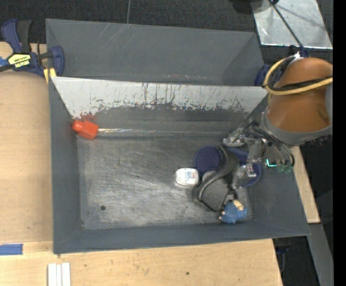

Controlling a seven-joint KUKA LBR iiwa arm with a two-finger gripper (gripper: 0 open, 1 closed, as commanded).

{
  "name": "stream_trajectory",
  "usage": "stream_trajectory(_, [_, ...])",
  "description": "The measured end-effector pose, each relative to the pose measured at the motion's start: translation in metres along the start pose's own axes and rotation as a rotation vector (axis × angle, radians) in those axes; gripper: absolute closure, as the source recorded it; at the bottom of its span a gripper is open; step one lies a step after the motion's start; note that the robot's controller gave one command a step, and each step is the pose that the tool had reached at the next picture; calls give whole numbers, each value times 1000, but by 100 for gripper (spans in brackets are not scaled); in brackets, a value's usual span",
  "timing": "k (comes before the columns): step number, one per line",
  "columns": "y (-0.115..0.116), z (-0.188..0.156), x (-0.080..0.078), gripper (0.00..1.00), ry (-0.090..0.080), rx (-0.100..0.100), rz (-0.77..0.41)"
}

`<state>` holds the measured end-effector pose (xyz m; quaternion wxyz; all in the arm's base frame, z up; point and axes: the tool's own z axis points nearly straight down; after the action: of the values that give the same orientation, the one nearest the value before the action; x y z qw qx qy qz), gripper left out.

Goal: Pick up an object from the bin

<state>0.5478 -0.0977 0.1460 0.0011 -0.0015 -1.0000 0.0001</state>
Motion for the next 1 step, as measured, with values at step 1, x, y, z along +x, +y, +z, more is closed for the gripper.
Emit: stream_trajectory(1, [9, 30, -41, 0, -14, 7, -181])
